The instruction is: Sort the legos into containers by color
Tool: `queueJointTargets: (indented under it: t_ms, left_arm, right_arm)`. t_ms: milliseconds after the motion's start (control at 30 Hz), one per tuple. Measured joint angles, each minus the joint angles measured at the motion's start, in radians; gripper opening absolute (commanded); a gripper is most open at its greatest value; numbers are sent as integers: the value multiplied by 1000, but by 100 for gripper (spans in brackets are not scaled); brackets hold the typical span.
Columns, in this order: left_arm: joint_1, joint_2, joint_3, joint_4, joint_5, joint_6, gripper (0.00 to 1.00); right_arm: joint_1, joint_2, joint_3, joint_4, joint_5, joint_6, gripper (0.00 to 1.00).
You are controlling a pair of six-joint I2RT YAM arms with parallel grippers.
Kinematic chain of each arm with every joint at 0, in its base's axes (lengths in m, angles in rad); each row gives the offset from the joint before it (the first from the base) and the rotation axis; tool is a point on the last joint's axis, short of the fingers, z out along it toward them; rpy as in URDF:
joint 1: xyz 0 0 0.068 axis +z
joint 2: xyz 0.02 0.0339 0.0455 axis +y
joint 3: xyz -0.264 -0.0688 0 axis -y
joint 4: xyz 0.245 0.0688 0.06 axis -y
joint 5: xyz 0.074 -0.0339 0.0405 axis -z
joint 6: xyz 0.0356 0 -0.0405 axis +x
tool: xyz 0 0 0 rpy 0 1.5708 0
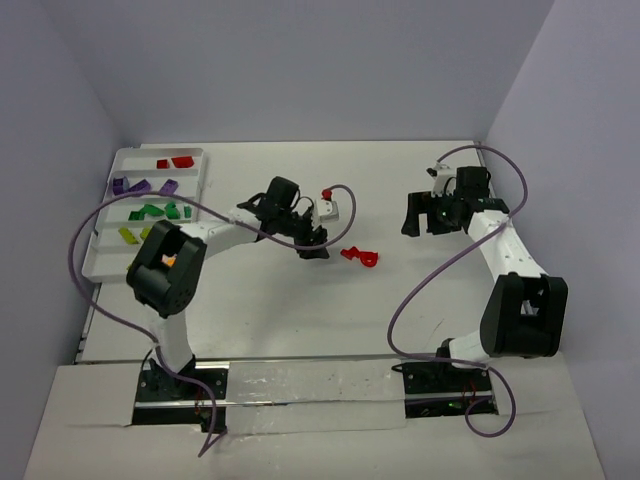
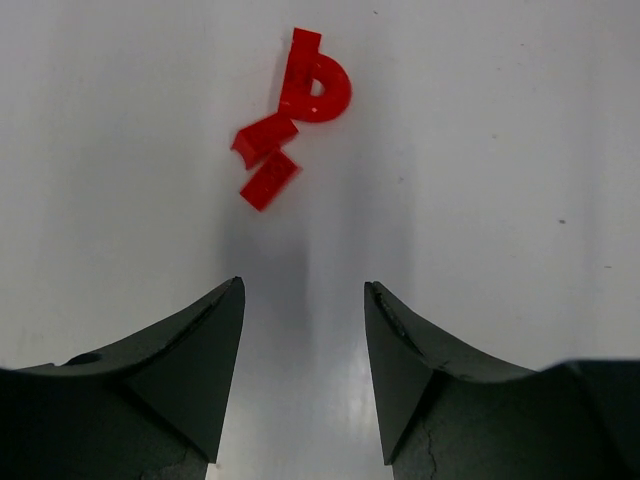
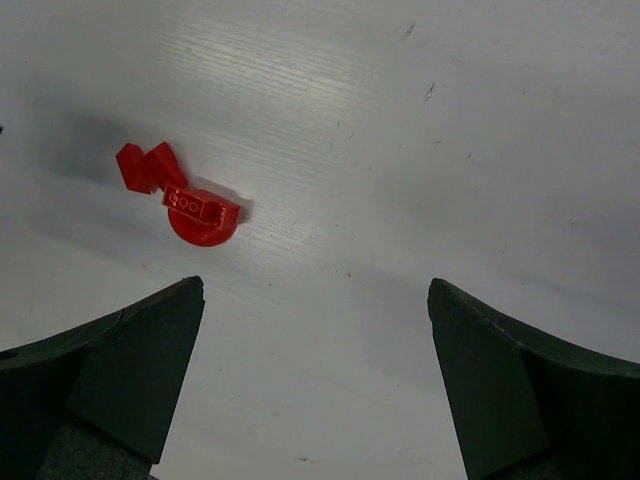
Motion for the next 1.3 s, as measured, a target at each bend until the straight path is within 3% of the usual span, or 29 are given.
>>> queueJointTargets:
  t_ms: [433, 667, 1300]
  left_arm:
    - [-70, 275, 242, -24, 52, 234, 60]
    - [-126, 356, 392, -148, 5, 322, 58]
    - [-168, 406, 471, -286, -113, 385, 54]
  right_arm:
    - [-1, -7, -4, -19, -12, -5, 100]
    - [-1, -7, -4, -30, -19, -5, 100]
    - [-1, -7, -4, -39, -22, -12, 100]
